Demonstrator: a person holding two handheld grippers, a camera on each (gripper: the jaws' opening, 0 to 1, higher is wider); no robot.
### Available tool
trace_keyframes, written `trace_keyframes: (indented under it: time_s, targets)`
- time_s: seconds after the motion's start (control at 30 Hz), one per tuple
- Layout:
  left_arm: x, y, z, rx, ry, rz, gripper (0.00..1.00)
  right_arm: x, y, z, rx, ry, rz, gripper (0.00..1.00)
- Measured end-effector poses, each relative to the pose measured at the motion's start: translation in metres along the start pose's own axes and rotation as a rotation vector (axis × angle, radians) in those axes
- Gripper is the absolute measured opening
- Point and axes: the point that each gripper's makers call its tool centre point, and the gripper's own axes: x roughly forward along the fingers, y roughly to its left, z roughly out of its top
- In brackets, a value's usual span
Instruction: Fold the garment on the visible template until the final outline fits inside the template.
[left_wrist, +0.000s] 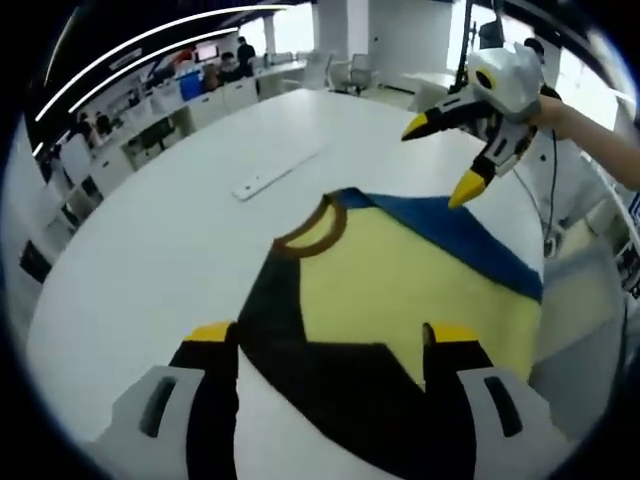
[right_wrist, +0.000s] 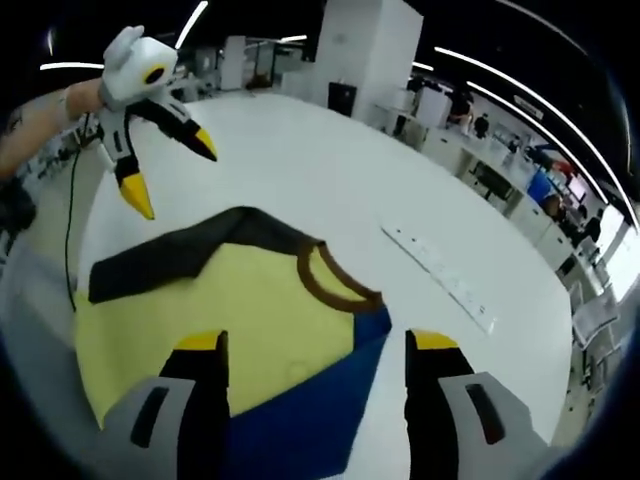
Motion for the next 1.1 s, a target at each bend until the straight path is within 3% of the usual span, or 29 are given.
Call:
trace_keyframes:
  time_s: [0.37,0.53,0.77,1.1]
  targets:
    - [-0.021,-0.022,0.011,0.03,-0.024,-0.029,0.84,-0.028,0.021,0.01,-0.031,-0.023,0.003,0.82]
    - [-0.031,-0.031,0.01,0.054,-0.022,-0.027,0.87,-0.039,0.032,0.009,-0.032,-0.025,-0.002,0.87]
    - [-0.043,-0.043,0.005,0.078,-0.012,-0.023,1.0,-0.051,0.045,0.011,-0.037,-0.036,-0.004,0.91]
    - [-0.059,-0.056,0.0,0.099,-0.011,-0.009,1.0,-0.074,0.062,0.013,-0.038,-0.059,-0.012,0.96]
